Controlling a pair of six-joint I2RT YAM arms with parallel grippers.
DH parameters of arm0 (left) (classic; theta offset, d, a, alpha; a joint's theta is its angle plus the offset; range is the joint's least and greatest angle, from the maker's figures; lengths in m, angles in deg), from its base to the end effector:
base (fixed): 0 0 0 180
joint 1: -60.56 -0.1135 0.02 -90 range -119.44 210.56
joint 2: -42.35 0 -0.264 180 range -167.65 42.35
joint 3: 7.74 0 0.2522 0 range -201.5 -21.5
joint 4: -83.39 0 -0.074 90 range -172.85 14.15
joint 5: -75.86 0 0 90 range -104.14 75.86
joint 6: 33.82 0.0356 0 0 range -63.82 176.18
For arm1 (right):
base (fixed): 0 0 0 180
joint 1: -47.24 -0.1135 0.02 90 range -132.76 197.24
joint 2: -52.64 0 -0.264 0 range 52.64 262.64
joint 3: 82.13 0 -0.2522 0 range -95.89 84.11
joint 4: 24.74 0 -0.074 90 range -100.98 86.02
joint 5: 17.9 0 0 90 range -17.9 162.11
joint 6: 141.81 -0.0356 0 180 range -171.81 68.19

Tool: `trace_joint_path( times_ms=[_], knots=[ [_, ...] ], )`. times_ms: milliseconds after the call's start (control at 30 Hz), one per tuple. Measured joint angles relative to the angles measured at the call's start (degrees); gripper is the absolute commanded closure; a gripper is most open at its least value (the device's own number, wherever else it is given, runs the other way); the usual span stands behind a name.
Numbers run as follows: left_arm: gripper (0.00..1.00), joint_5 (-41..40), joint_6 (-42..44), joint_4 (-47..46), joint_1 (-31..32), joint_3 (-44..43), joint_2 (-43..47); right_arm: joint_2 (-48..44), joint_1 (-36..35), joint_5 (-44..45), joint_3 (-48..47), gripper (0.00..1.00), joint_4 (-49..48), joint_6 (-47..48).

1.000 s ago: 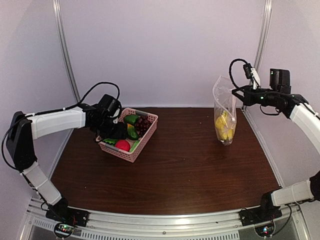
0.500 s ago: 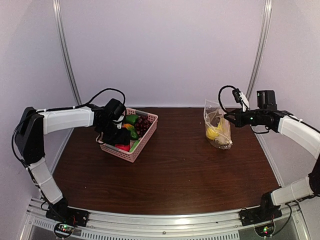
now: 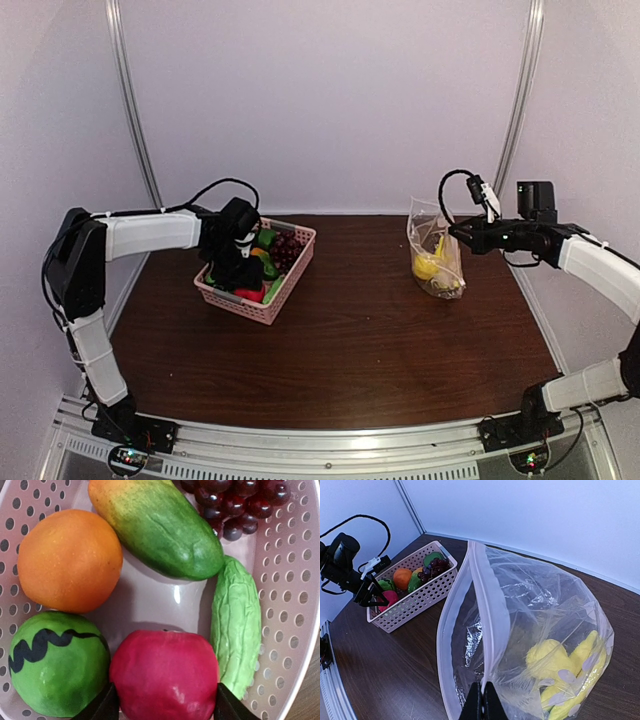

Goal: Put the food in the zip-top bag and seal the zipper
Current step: Pick up the fake fruit from the bin, then place the fake fruit in the zipper food storage bag.

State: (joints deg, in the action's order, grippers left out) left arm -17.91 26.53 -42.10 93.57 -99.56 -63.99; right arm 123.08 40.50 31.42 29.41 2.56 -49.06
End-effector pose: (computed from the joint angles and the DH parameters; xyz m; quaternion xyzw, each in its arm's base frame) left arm 0.3179 -0.2038 0.2013 0.0228 0.9825 -0.0669 0.1722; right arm 0.2672 0.0549 0.3042 -0.2420 0.7918 0.3162 0.4632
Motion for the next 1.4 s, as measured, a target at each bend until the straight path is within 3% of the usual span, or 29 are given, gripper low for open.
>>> trace_joint_path(
  times_ms=[167,367,567,733,1000,1167,1400],
  knots=[
    [0.43,-0.11,0.66,2.95,0.22,-4.59,1.33,-0.04,-1.14,0.35,-2.23,1.00,3.08,0.61],
    [0.44,0.87,1.73,2.16,2.38,-11.87,7.28,1.01,-7.91,2.49,-10.67,1.00,8.39,2.54],
    [0.45,9.94,2.03,-10.40,7.34,-12.22,12.96,7.32,-13.66,4.66,-20.72,1.00,15.98,4.44],
    [0.44,17.29,1.81,-27.71,13.25,-7.37,16.24,11.06,-15.26,4.76,-25.03,1.00,20.24,4.15],
    [0.45,20.20,-3.78,-47.32,17.94,-4.85,14.36,13.18,-16.87,4.00,-27.96,1.00,23.17,1.60],
    [0.47,19.98,-8.31,-53.35,18.25,-4.68,8.46,13.29,-16.92,2.54,-30.08,1.00,24.02,0.24],
    [0.49,18.29,-11.43,-54.49,19.63,-4.70,2.12,13.20,-16.92,0.39,-30.45,1.00,24.17,-0.87]
  ],
)
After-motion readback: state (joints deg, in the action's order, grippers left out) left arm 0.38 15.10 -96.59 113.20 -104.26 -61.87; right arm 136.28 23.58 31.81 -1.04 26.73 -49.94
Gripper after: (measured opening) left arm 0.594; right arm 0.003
